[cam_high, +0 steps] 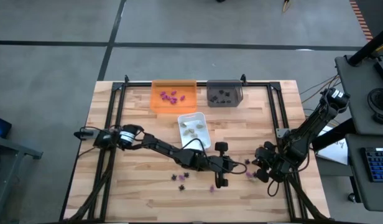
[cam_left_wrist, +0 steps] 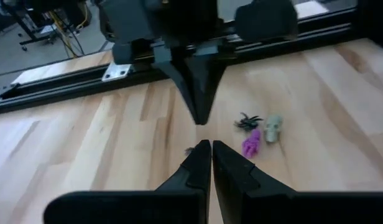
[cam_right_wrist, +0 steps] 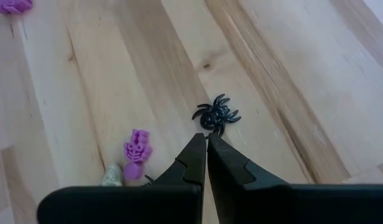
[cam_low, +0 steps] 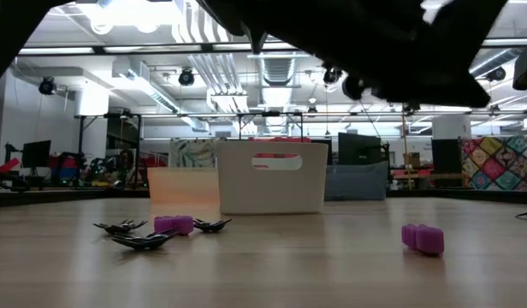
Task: Sort Halloween decoration
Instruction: Put the black spider toy into the black bin
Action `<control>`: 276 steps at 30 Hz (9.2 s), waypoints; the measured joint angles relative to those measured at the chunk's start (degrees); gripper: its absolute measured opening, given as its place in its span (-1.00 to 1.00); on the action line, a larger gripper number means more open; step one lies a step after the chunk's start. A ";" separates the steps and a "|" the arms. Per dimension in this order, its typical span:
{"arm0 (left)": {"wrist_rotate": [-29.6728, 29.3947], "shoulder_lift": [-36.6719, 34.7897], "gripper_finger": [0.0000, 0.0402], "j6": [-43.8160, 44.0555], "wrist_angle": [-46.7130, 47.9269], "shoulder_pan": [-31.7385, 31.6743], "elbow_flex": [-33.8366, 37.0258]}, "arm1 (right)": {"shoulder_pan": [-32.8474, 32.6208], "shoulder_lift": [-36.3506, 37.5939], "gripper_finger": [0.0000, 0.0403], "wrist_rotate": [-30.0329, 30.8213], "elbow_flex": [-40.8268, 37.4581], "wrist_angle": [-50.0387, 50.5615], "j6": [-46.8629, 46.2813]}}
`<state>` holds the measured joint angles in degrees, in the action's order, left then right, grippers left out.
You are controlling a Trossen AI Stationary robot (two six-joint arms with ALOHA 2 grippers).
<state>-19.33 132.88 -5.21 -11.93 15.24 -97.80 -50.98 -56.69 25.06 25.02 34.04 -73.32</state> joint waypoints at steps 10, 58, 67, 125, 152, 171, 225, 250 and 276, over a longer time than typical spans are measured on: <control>-0.61 6.43 -1.00 5.27 -0.91 0.13 -4.83 | 0.00 0.00 -0.95 -1.02 0.00 -0.06 -0.19; -2.60 13.15 -1.00 1.44 4.27 0.13 -13.16 | 0.02 0.00 -0.95 -3.90 -0.53 0.48 2.52; -2.58 13.13 -1.00 1.44 4.18 0.20 -13.11 | 0.13 0.00 -0.95 -1.85 -1.73 0.74 3.41; -2.62 14.05 -1.00 3.71 -0.09 -0.70 -13.06 | 0.00 -0.13 -0.95 4.68 -5.75 -3.24 -0.63; -2.21 14.12 -1.00 3.53 0.40 -2.18 -12.47 | 0.00 -0.15 -0.95 4.90 -11.26 -14.73 -1.27; -2.14 14.12 -1.00 4.90 -0.74 -2.18 -11.26 | 0.00 -0.15 -0.95 4.98 -11.26 -15.17 -3.15; -3.05 3.64 -1.00 -3.03 37.41 2.73 -10.76 | 0.37 -13.95 -0.96 10.42 1.04 -25.40 5.23; 5.04 4.40 -1.00 -0.29 28.02 3.72 -5.99 | 5.93 -28.99 -0.96 14.07 2.78 -36.91 8.28; -3.11 6.32 -1.00 -0.29 26.35 3.63 -6.27 | 7.78 -37.62 -0.96 15.47 3.05 -52.79 15.62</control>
<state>-22.45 139.21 -5.49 14.42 18.88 -104.07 -43.20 -94.31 40.53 28.06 -18.74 -57.70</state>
